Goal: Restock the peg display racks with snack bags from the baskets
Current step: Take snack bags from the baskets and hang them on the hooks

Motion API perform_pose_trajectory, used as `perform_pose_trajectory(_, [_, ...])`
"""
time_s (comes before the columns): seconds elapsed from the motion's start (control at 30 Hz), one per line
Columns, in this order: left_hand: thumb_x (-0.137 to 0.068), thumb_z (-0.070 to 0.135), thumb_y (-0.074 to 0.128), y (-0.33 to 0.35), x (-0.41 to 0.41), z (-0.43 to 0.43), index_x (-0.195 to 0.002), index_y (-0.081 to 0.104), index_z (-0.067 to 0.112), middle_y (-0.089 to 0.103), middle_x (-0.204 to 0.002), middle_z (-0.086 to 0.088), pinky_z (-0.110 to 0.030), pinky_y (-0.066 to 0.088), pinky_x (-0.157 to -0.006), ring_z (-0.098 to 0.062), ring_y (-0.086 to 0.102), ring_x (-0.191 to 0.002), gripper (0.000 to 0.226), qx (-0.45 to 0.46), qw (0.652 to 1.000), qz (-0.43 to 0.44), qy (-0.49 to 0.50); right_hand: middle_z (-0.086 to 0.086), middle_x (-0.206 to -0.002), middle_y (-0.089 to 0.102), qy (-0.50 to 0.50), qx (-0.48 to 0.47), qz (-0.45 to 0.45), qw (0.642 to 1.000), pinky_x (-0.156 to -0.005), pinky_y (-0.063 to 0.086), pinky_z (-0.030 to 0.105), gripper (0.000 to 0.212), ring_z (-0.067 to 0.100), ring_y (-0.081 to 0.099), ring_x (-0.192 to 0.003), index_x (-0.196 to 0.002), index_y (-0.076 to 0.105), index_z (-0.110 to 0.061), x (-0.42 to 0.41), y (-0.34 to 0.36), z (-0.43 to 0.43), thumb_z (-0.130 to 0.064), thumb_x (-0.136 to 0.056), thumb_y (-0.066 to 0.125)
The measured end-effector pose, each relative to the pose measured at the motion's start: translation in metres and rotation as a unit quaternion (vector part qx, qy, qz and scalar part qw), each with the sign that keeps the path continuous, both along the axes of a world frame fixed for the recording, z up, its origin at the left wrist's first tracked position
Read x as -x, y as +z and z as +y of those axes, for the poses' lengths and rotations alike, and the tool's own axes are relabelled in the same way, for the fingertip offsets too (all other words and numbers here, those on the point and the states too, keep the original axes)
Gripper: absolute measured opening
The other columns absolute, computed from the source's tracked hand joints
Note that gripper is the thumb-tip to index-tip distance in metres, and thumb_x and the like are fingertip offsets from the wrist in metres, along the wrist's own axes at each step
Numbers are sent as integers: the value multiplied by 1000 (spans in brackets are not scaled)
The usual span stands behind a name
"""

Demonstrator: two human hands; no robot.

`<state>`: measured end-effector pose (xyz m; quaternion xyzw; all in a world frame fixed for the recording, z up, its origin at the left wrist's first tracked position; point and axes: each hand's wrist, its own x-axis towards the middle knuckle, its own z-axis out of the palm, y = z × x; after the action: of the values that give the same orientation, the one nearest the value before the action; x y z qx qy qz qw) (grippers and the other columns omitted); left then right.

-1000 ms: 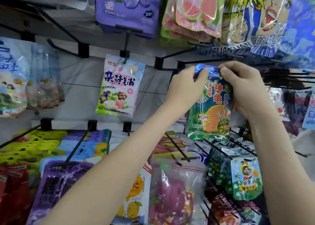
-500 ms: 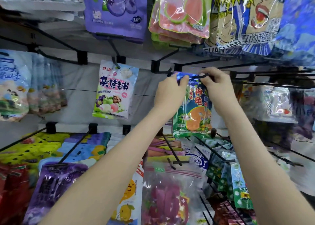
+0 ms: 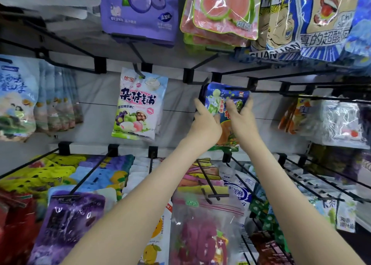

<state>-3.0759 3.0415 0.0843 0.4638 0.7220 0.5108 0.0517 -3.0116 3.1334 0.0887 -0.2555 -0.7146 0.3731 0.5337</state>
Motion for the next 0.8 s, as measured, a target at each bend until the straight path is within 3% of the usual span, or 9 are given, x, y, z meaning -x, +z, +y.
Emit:
perform_pose_trajectory(0.1, [-102, 28, 36, -1, 1, 1, -148, -24, 11, 20, -155, -21, -48, 41, -102, -36, 48, -124, 77, -12, 1000, 3, -2, -6, -121, 53, -10, -14, -3, 1000, -82, 38, 18, 65, 10, 52, -105, -151, 15, -16, -3, 0, 0, -29, -98, 50])
perform_pose_trajectory(0.2, [-102, 24, 38, -6, 0, -4, -150, -20, 16, 14, -156, -19, -44, 44, -96, -36, 50, -119, 75, -43, 998, 44, -2, -2, -134, 49, -26, -45, -1, 999, -99, 39, 25, 69, 13, 50, -119, -151, 15, -13, -6, -4, -4, -28, -96, 54])
perform_pose_trajectory(0.3, [-100, 19, 41, -13, 2, -10, -152, -14, 19, 3, -158, -20, -44, 34, -104, -41, 30, -136, 75, -58, 985, 159, 20, 8, -150, 33, -75, -117, 2, 990, -104, 19, 11, 78, 6, 30, -129, -151, 10, -5, -10, -9, -13, -18, -93, 60])
perform_pose_trajectory(0.37, [-100, 20, 41, -18, 2, -16, -153, -8, 18, -7, -159, -18, -47, 26, -113, -41, 15, -143, 72, -31, 975, 218, 32, 15, -147, 34, -134, -178, -16, 975, -99, 14, 9, 77, 16, 30, -128, -149, 15, -2, -15, -17, -23, -11, -90, 62])
perform_pose_trajectory(0.43, [-101, 20, 41, -26, -3, -30, -154, 1, 16, -8, -160, -15, -44, 25, -113, -38, 14, -144, 67, -24, 971, 238, 28, 14, -139, 40, -162, -233, -21, 959, -99, 15, 6, 66, 23, 34, -125, -145, 26, 0, -22, -32, -39, -5, -88, 59])
perform_pose_trajectory(0.5, [-100, 18, 41, -38, -13, -52, -153, 8, 14, -3, -160, -13, -40, 24, -113, -34, 16, -144, 63, -41, 967, 251, 31, 0, -130, 43, -123, -243, -16, 962, -102, 23, 9, 55, 16, 40, -120, -142, 34, -5, -34, -49, -63, -5, -91, 53])
perform_pose_trajectory(0.6, [-98, 15, 42, -74, -35, -94, -147, 31, 6, 22, -156, -16, -38, 31, -110, -31, 32, -138, 51, -105, 957, 265, 45, -8, -118, 50, -58, -275, -33, 959, -95, 43, 28, 36, 15, 53, -111, -130, 50, -9, -66, -84, -100, -11, -95, 48])
perform_pose_trajectory(0.7, [-95, 15, 43, -137, -62, -137, -134, 49, 3, 47, -140, -13, -33, 39, -101, -26, 48, -124, 41, -130, 953, 266, 63, -6, -107, 54, 18, -318, -62, 946, -90, 41, 17, 26, 10, 55, -99, -115, 59, -4, -103, -130, -128, -12, -95, 45])
perform_pose_trajectory(0.8, [-94, 12, 48, -226, -99, -176, -125, 57, 0, 58, -125, -13, -29, 42, -101, -23, 53, -118, 34, -84, 966, 233, 72, -5, -100, 54, 137, -267, -125, 946, -88, 37, 10, 23, 5, 51, -94, -111, 60, -5, -134, -211, -149, -14, -94, 46])
